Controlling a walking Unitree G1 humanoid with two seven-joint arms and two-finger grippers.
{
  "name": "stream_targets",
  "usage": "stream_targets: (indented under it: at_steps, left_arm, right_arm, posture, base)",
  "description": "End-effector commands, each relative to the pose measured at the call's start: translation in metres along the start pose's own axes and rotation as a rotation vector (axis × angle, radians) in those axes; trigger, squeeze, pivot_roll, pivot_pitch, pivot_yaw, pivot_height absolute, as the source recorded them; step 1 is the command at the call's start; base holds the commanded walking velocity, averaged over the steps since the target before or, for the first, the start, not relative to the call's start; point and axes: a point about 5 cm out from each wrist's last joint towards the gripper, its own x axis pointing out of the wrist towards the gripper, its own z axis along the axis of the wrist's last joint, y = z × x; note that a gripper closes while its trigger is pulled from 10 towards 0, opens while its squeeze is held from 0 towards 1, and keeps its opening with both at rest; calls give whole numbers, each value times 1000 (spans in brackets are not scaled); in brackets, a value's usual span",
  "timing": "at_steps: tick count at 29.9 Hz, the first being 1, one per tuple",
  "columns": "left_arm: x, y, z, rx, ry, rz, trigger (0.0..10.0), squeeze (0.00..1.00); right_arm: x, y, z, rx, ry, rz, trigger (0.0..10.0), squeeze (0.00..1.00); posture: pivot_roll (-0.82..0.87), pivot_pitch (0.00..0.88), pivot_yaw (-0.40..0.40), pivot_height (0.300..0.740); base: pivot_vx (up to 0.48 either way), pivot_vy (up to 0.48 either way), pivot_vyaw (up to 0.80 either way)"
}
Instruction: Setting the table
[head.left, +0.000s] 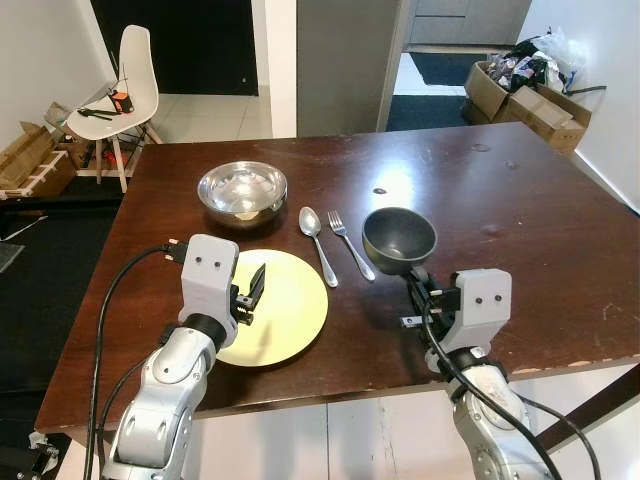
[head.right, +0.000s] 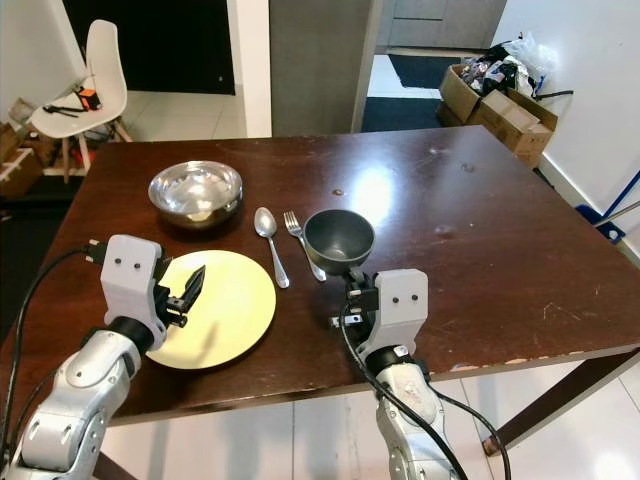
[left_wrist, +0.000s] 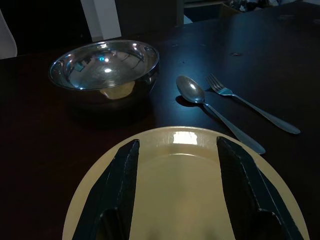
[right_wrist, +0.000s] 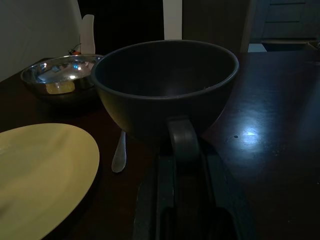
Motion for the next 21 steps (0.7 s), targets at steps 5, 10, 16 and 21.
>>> stream_targets:
  at_steps: [5,10,16,21]
  left_arm:
    - [1,-2,-2,3,2,-9,10000,0]
    - [2,-2,-2,3,2,-10,10000,0]
    - [2,-2,-2,4,2,-8,10000,0]
    - [2,-2,-2,4,3,-10,10000,0]
  right_arm:
    - [1,1,0,1,-11,5,10000,0]
    - [1,1,0,1,-11,4,10000,0]
    - [1,2,0,1,-11,4,10000,0]
    - [1,2,0,2,-10,3,10000,0]
  posture:
    - [-65,0,60,740]
    - [-64,0,60,740]
    - [-63,0,61,740]
    - [-63,0,62,740]
  base:
    - [0,0,0]
    - [0,0,0]
    - [0,0,0]
    - [0,0,0]
